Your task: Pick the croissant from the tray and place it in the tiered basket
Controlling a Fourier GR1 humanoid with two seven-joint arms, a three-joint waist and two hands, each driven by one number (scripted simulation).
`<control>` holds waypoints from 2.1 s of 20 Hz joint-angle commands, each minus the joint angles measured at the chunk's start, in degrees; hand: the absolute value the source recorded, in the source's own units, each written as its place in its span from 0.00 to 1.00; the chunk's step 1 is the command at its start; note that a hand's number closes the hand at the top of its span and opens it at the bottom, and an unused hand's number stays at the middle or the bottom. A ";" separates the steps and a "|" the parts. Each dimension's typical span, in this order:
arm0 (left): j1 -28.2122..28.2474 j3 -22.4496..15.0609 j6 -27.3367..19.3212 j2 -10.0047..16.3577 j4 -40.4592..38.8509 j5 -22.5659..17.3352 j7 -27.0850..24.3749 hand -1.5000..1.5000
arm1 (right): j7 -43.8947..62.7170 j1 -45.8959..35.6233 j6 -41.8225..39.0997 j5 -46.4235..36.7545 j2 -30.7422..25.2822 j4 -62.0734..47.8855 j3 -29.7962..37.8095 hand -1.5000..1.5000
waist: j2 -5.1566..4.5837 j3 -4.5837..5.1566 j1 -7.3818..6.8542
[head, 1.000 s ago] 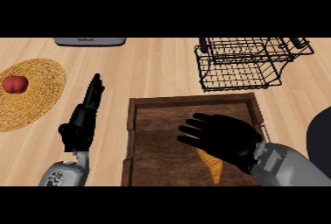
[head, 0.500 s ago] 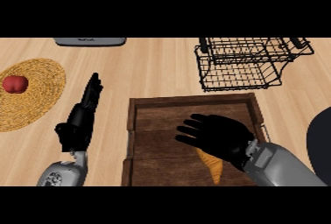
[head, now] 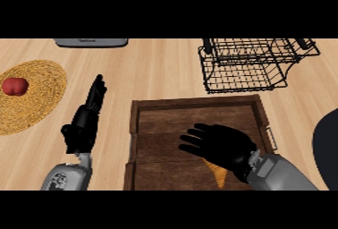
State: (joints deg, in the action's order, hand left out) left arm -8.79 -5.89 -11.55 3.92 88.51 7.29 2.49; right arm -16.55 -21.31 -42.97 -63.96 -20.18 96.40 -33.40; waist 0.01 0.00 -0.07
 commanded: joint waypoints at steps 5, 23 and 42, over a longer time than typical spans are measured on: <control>0.10 -0.30 -0.58 -1.09 -0.51 1.74 -0.88 0.50 | -6.55 -1.81 13.10 -4.43 2.98 -7.23 0.81 1.00 | -0.09 -0.01 -0.25; 0.26 0.33 0.81 -0.24 2.07 1.03 1.75 0.50 | 48.47 0.88 9.82 -18.98 19.96 -10.25 15.38 1.00 | 0.02 0.00 -0.63; 2.37 -0.07 1.73 -0.83 1.69 1.03 0.06 0.50 | 74.38 -32.43 -14.25 -6.25 20.15 10.03 27.35 1.00 | 0.28 0.06 -0.39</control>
State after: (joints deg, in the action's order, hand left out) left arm -8.43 -5.47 -11.09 2.55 88.64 8.80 2.72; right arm 49.20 -46.68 -49.81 -71.31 -0.56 107.81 -9.68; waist 0.35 0.08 -0.16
